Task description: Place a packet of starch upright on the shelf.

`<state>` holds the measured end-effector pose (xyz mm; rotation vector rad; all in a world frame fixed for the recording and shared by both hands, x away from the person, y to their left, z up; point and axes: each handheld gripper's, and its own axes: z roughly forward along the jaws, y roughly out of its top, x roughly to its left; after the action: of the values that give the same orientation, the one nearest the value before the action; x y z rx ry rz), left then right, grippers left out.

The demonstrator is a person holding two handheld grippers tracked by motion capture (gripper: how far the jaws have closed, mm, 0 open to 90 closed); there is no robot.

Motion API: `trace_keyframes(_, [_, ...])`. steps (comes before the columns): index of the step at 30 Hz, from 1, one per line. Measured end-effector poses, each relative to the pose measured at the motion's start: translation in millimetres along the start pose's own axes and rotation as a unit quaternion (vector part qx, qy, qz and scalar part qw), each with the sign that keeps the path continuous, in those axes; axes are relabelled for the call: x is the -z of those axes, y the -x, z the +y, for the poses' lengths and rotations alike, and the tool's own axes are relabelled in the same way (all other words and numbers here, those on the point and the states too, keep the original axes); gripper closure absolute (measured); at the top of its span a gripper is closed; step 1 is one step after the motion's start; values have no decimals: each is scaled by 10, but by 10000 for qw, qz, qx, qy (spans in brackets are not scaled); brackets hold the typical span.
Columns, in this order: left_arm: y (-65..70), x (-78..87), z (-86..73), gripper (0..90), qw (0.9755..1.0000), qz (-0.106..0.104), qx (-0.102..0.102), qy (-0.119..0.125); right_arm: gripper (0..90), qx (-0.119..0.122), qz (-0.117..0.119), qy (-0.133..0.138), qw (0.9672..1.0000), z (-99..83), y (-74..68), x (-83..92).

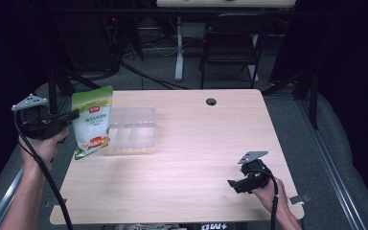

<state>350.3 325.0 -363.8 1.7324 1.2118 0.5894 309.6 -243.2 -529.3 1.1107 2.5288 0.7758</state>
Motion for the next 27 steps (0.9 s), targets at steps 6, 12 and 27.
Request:
trace_keyframes(6, [-25, -123, 69, 900, 9998, 144, 21, 143, 138, -7, 1, 5, 10000, -2, 4, 1])
trace_keyframes(12, [-72, -257, 108, 900, 9994, 261, 105, 199, 138, -40, -27, 30, 10000, -6, 4, 1])
trace_keyframes(27, [-117, -629, 89, 900, 9973, 706, 46, 202, 138, -20, -4, -2, 10000, -6, 14, 3])
